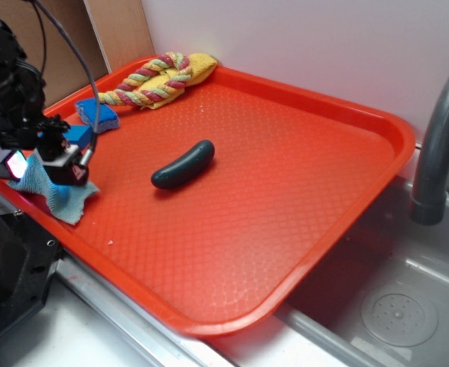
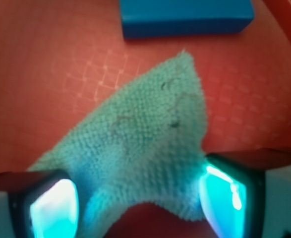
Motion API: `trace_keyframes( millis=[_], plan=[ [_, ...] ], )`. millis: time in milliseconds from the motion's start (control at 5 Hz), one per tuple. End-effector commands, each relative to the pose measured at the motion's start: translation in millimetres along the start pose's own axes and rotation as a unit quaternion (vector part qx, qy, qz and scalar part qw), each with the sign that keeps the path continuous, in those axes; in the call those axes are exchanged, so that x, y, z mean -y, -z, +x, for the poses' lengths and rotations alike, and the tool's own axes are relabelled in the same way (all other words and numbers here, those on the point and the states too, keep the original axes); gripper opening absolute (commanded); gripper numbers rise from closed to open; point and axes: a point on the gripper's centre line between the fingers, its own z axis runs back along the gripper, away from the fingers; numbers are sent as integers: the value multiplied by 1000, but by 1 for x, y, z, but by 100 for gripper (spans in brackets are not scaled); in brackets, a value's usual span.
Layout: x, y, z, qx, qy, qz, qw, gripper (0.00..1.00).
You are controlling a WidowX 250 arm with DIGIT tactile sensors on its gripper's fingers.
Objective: Grab the blue cloth.
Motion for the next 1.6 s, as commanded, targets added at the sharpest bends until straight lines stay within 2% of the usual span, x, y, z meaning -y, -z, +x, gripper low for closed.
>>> trace_keyframes(
  millis=[0, 200, 600, 1000, 1200, 1400],
  plan=[
    [0, 15, 7, -21, 10, 14, 1000, 25],
    [0, 11, 6, -29, 24, 6, 999, 0],
    [6, -15, 7, -21, 92, -12, 995, 0],
    [42, -105, 10, 17, 183, -19, 983, 0],
    [63, -140, 14, 8, 222, -17, 975, 0],
    [72, -164, 13, 14, 225, -5, 974, 0]
  ],
)
